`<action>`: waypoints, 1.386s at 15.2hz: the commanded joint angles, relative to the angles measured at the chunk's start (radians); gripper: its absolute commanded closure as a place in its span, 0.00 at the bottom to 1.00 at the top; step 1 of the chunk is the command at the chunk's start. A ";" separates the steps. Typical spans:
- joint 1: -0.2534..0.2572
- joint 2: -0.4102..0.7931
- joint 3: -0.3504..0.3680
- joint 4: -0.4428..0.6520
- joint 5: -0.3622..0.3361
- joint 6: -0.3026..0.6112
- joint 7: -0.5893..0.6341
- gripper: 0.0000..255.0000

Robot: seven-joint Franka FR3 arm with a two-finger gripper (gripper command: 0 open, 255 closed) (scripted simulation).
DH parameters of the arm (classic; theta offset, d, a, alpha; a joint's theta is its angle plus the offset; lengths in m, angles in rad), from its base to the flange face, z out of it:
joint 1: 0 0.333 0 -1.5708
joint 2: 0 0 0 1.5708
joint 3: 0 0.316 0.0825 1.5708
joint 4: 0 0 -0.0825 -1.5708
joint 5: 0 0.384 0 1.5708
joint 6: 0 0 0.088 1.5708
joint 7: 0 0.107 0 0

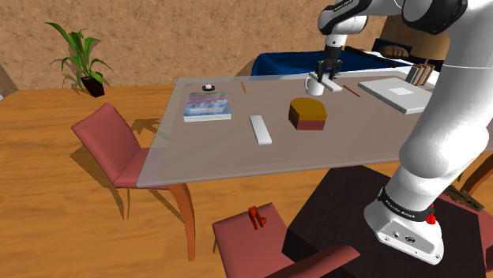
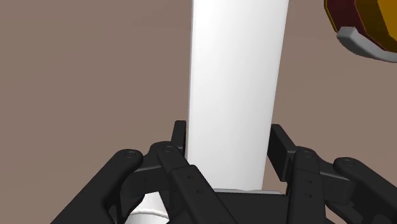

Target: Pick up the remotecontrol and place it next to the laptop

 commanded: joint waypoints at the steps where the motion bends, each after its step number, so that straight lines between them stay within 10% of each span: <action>1: -0.022 -0.012 -0.016 -0.017 -0.002 0.005 -0.041 1.00; 12: -0.169 -0.001 -0.115 -0.011 0.016 -0.003 -0.290 1.00; 21: -0.173 0.038 -0.108 -0.087 0.040 0.107 -0.307 1.00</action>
